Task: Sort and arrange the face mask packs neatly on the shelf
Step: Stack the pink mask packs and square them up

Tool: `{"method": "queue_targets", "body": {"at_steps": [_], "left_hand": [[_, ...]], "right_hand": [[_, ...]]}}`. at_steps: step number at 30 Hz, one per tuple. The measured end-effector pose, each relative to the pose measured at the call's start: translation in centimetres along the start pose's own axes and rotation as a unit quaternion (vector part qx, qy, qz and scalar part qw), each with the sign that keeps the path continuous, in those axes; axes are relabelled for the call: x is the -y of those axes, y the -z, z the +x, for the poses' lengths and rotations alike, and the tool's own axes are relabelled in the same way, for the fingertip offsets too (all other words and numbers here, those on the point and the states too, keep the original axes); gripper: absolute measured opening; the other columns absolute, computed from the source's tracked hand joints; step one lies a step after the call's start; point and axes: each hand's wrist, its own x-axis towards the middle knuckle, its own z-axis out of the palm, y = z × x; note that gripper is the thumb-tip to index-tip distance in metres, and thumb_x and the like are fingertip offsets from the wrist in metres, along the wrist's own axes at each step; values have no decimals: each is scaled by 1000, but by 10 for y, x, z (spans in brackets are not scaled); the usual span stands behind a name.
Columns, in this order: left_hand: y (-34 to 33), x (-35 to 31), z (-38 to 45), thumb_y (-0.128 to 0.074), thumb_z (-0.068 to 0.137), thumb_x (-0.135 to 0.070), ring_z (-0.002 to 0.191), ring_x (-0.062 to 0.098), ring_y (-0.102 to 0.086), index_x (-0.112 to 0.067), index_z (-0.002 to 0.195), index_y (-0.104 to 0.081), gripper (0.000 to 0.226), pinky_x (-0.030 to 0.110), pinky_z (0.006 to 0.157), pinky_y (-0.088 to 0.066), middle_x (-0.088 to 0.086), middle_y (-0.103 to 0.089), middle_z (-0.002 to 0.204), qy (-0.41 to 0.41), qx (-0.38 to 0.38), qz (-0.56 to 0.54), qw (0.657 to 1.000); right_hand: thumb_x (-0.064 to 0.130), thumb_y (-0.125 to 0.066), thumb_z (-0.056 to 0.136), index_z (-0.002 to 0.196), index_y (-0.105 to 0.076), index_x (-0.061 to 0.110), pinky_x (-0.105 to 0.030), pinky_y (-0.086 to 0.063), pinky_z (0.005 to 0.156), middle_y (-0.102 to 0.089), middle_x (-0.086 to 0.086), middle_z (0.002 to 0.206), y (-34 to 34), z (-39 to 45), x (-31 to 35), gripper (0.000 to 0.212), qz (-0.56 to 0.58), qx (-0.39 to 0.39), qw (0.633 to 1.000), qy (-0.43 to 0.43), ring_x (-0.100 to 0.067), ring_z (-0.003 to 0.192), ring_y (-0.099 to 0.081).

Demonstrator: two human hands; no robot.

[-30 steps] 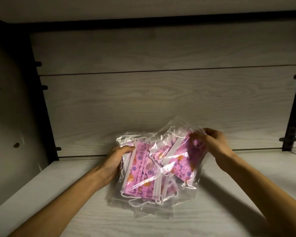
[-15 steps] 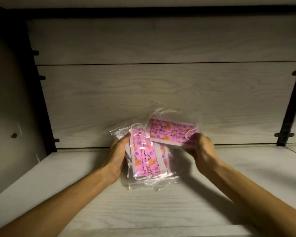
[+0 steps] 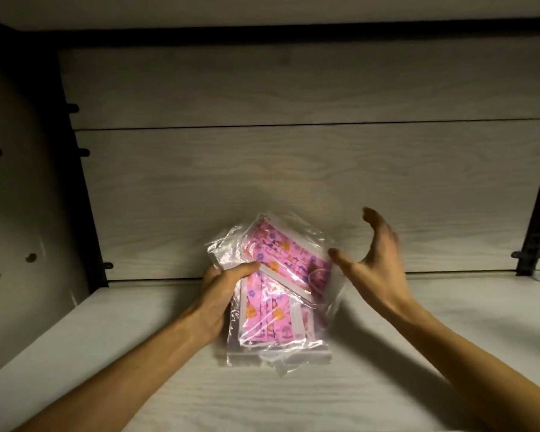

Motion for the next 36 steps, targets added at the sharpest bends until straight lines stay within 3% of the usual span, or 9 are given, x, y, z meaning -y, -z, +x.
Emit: {"method": "queue_targets", "body": {"at_steps": [2,6,11,16,19,23,30,33,36], "left_hand": [[-1,-3,-3,-79,81,-19,93,35,-76,-11,104,-78,25,41,76,-62,17,-77,103,-12,12,7,1000],[-5,-7,-10,-78,84,-19,99,35,-74,-11,114,-74,31,45,90,-58,16,-77,109,-23,57,34,998],[-10,-10,-15,-75,84,-36,100,38,-73,-10,116,-72,42,49,92,-58,19,-76,109,16,51,63,997],[-9,-6,-13,-69,73,-24,80,38,-65,6,97,-70,38,39,73,-57,28,-65,91,47,65,38,996],[-4,-3,-6,-71,71,-18,95,48,-66,17,123,-52,66,49,84,-58,41,-61,113,25,31,50,998],[-3,-1,-3,-76,58,-28,114,42,-63,6,119,-56,72,56,104,-47,31,-61,123,11,-10,55,998],[3,3,7,-77,63,-25,100,31,-72,-11,107,-68,47,52,92,-56,13,-75,107,-13,-78,7,997],[6,1,8,-81,60,-28,107,31,-70,-16,111,-68,54,57,100,-50,5,-77,106,-23,-89,-6,996],[7,3,10,-84,68,-23,104,28,-72,-20,109,-68,44,50,95,-54,1,-78,103,-28,-85,-6,996]], "right_hand": [[46,-80,75,152,-28,28,-36,-38,107,-47,6,146,7,3,0,95,-26,51,997,55,-14,133,-38],[52,-85,71,151,-31,29,-34,-51,94,-54,9,135,10,6,-3,99,15,188,981,-38,-15,113,-61],[16,-84,79,114,-64,5,-22,-51,53,-76,-3,77,11,10,-8,41,131,201,963,-124,-12,62,-69],[9,-81,80,77,-66,5,-28,-54,50,-68,-5,63,13,10,-12,17,187,92,960,-185,-16,53,-63],[10,-78,84,78,-60,9,-25,-56,52,-70,-11,70,15,12,-10,19,278,88,925,-244,-18,54,-64],[11,-77,86,71,-66,14,-27,-59,55,-75,-13,76,14,10,-8,19,282,93,928,-226,-19,54,-66],[16,-72,90,93,-63,11,-20,-52,51,-73,-4,78,16,14,-10,11,333,15,913,-234,-10,57,-67],[14,-72,89,101,-69,-2,-22,-40,43,-52,0,53,12,14,-16,20,353,47,894,-272,-10,42,-43],[17,-79,79,93,-70,-3,-33,-29,56,-35,-8,63,2,6,-16,26,339,157,870,-322,-16,53,-30]]}}
